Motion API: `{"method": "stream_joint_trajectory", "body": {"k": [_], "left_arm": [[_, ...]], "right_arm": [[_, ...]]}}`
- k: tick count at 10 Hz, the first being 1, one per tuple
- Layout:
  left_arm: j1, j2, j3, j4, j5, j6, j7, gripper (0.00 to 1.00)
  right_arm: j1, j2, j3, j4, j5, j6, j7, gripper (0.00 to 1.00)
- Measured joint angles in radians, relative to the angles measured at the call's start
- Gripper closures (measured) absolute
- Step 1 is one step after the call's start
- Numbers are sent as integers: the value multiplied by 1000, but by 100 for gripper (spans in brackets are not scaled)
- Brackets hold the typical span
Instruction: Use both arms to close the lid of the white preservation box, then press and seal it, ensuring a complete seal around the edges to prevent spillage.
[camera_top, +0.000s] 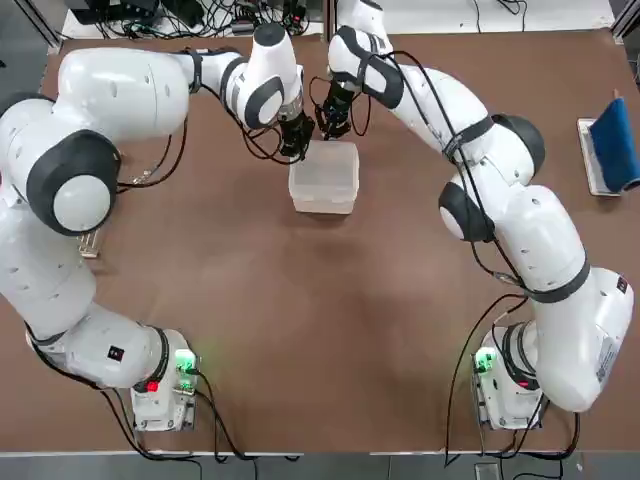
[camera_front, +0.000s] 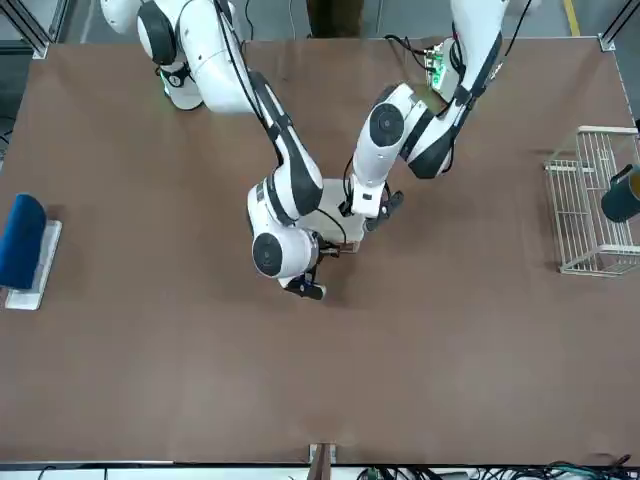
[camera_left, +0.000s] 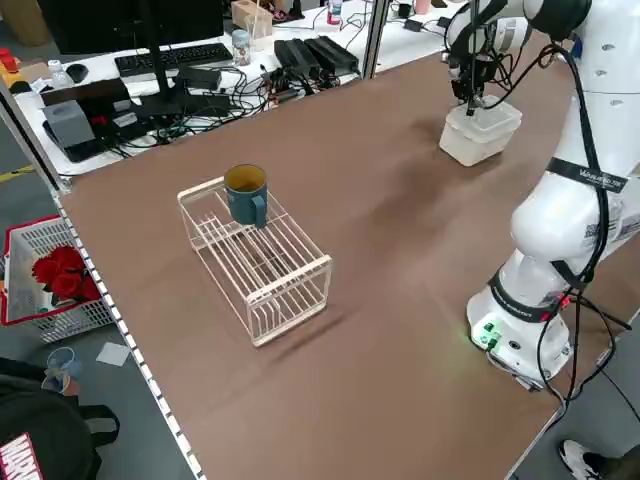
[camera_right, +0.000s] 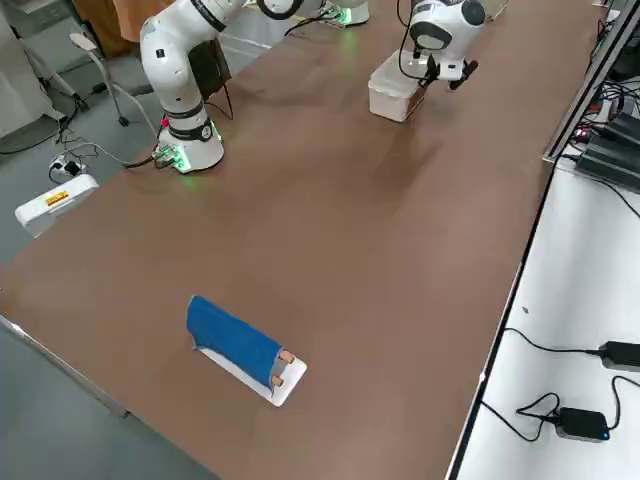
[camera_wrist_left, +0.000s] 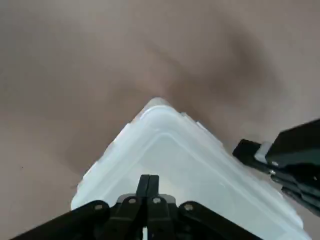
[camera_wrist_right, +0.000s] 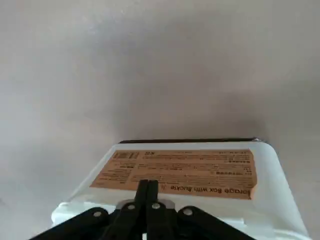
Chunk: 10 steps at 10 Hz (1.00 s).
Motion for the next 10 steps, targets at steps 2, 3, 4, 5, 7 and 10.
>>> {"method": "stream_joint_trajectory", "body": {"k": [2,3,4,5,7,10], "left_arm": [[30,-16,1,2,3,-11,9,99],[36,-36,1,6,3,-24,9,99],[36,-62,1,16,3,-54,9,99],[39,-92,1,41,3,-104,11,99],[80,-154,3,136,3,-247,76,90],[147,-181,12,309,8,-467,185,61]], "right_arm": [[-17,-23,-2,7,2,9,0,96],[-28,-39,-2,13,2,33,0,96],[-39,-53,-9,24,2,46,0,95],[-46,-64,-36,37,1,52,0,88],[-51,-125,-147,51,0,-13,-25,77],[-55,-210,-362,51,-11,-189,-144,33]]}}
